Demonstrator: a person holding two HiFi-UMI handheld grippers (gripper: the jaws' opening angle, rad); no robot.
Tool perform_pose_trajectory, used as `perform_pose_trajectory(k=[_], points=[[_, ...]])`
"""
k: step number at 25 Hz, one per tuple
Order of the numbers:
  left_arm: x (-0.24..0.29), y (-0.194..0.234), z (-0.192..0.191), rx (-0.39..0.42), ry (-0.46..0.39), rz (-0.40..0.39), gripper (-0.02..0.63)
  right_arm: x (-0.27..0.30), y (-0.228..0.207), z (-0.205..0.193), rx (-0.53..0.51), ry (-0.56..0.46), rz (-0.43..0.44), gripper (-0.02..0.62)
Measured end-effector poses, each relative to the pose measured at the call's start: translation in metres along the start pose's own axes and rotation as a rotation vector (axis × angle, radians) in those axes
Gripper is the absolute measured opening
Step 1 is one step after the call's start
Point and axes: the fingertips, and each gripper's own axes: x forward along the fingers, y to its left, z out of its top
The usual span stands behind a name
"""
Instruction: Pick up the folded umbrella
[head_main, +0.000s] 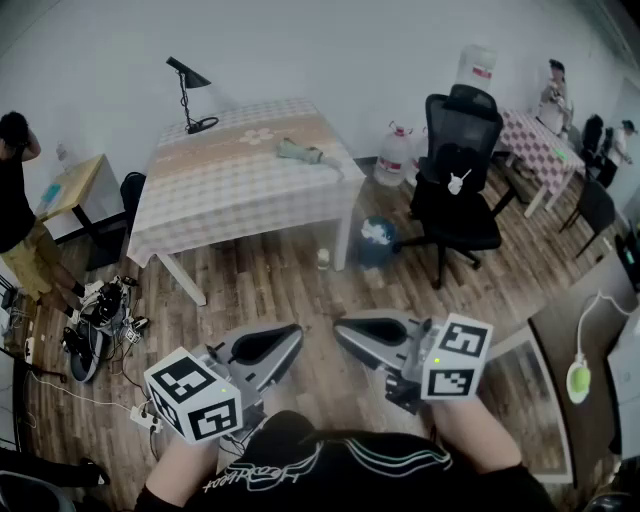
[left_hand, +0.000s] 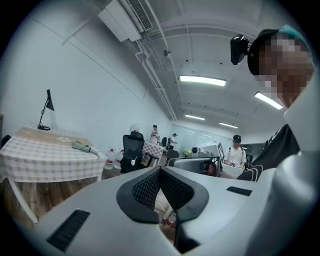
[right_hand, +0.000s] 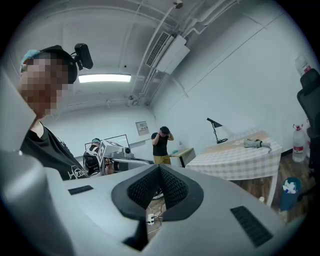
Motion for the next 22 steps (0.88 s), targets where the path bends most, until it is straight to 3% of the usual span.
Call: perform_pose_trajectory(k=[12,22], points=[[0.009,-0.014,0.014,0.007,-0.011,0.003,-0.003,-0.014,0.001,0.017,0.001,-0.036,0.005,0.011],[0.019,0.002,0.007,-0.002,-0.005,0.030,-0.003,-0.017,-0.021,0.010,0.043,-0.069,0.017,0.012]])
